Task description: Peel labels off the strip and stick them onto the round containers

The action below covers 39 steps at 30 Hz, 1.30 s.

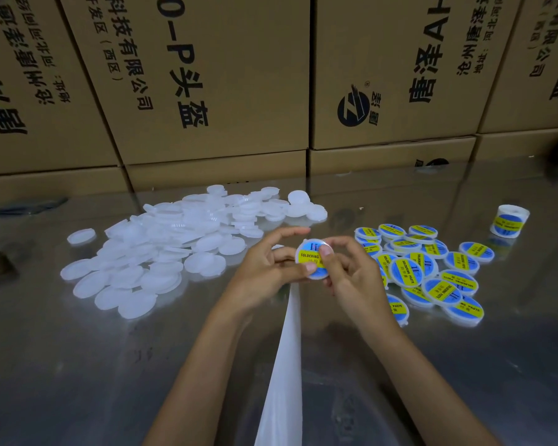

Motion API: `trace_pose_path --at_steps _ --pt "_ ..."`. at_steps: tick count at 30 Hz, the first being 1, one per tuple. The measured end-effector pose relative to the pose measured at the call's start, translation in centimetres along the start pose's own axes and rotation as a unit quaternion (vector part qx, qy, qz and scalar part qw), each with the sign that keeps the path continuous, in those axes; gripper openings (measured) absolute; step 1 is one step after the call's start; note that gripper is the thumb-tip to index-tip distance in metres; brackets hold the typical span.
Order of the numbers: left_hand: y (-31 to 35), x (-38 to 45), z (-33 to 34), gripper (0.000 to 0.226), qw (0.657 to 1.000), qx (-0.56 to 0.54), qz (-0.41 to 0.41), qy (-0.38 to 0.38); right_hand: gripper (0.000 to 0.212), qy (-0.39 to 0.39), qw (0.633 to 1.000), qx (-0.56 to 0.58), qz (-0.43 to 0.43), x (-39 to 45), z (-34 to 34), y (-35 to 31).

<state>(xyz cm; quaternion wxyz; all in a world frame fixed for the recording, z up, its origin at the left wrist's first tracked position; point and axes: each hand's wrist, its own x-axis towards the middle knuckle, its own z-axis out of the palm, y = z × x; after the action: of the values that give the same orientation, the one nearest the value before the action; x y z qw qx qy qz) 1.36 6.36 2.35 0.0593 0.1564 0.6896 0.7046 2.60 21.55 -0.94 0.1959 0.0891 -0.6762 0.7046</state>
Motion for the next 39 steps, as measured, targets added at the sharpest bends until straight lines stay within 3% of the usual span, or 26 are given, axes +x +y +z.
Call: trace_pose_path --at_steps 2,8,11,13,27,32,35,39 --pt "0.0 0.0 -0.1 0.052 1.000 -0.003 0.000 -0.015 0.009 -0.007 1.000 -0.003 -0.015 0.0 0.0 -0.1" --pt "0.0 0.0 0.2 0.036 0.999 -0.008 0.008 0.050 0.014 -0.058 0.998 0.002 -0.019 0.2 -0.4 -0.2" --pt "-0.1 0.0 -0.1 0.027 0.996 -0.028 0.003 0.081 0.033 -0.144 0.989 0.026 -0.005 0.1 -0.6 0.1" --pt "-0.3 0.1 -0.2 0.022 0.995 -0.035 0.001 0.093 0.045 -0.162 0.987 0.019 -0.001 0.1 -0.5 0.2" --pt "-0.9 0.3 0.1 0.012 0.995 0.035 0.024 0.088 0.010 -0.080 0.996 -0.016 0.043 0.3 -0.6 0.6" --pt "-1.1 0.6 -0.6 0.017 0.992 0.099 0.034 0.067 0.023 -0.083 0.990 -0.029 0.108 0.6 -1.0 0.3" --pt "-1.2 0.8 -0.4 0.023 0.994 0.054 0.037 0.087 0.027 0.012 0.989 0.026 0.142 0.9 -1.3 0.0" --pt "-1.4 1.2 -1.2 0.034 0.979 0.031 0.022 0.202 0.017 0.130 0.956 0.166 0.204 1.6 -2.7 0.1"
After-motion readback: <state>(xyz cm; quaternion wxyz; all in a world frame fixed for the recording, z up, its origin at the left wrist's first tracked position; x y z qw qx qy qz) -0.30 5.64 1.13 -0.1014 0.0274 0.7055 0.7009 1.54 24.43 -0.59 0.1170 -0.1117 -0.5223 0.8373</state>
